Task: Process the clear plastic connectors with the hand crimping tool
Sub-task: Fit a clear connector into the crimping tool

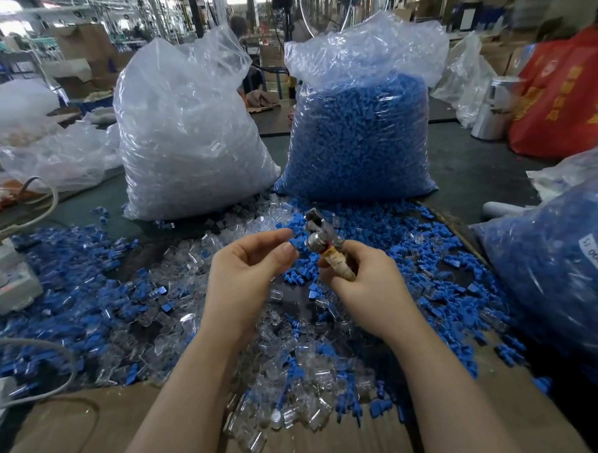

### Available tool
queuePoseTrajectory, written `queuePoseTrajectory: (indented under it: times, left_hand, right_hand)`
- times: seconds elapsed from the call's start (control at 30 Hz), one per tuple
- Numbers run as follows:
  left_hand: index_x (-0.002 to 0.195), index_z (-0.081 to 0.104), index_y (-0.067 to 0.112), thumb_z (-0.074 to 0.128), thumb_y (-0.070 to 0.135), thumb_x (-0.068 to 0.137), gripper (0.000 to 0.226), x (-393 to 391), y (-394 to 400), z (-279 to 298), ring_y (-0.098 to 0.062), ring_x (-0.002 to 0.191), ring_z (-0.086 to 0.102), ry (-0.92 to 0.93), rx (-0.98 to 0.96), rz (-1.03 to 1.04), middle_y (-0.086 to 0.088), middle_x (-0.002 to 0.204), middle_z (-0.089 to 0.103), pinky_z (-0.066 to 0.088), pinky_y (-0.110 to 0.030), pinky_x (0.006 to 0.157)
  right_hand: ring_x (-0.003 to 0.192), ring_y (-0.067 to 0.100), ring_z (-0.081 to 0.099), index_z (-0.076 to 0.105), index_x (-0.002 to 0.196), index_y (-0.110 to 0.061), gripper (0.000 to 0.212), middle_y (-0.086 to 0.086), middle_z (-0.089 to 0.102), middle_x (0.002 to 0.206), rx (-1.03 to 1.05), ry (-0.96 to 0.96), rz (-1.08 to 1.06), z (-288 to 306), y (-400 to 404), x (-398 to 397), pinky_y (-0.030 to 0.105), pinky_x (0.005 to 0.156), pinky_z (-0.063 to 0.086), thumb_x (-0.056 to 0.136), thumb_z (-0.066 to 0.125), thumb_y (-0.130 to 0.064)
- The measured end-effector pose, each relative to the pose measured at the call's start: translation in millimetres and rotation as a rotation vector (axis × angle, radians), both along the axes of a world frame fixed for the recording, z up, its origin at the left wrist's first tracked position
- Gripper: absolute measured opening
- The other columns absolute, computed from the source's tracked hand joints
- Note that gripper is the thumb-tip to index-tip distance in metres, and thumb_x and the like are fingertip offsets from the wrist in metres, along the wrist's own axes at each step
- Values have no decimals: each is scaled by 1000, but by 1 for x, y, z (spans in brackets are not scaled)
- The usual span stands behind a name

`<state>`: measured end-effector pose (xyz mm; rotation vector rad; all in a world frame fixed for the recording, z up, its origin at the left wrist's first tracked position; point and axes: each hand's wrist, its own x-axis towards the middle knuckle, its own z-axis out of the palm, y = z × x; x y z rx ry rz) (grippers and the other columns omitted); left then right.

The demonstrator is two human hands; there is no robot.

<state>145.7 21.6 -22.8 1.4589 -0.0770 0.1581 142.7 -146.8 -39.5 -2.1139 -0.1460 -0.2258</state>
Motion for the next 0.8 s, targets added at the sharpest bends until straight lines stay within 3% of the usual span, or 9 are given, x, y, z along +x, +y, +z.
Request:
queuePoseTrajectory:
  times: [0.3, 0.63, 0.8]
  left_hand:
    - [102, 74, 13, 73, 10, 80, 22, 0, 2, 1, -15, 88, 73, -73, -11, -11, -5, 92, 77, 56, -20, 77]
    - [97, 75, 18, 74, 13, 74, 24, 0, 4, 4, -10, 88, 73, -132, 12, -37, 0, 95, 77, 54, -16, 76]
    - [97, 75, 17, 73, 9, 75, 23, -1, 6, 4, -11, 89, 73, -123, 15, -42, -1, 94, 78, 55, -16, 76]
  right_hand:
    - [63, 21, 56, 57, 81, -26, 9, -4, 59, 67, -105, 62, 54, -2, 2, 0, 46, 62, 50, 83, 64, -21]
    - [72, 27, 57, 61, 87, -19, 5, 2, 63, 77, -168, 32, 80, 1, 2, -3, 49, 66, 52, 83, 59, -17]
    - [66, 29, 55, 60, 82, -19, 16, 4, 61, 71, -151, 39, 63, 2, 4, -7, 49, 61, 50, 70, 49, -23]
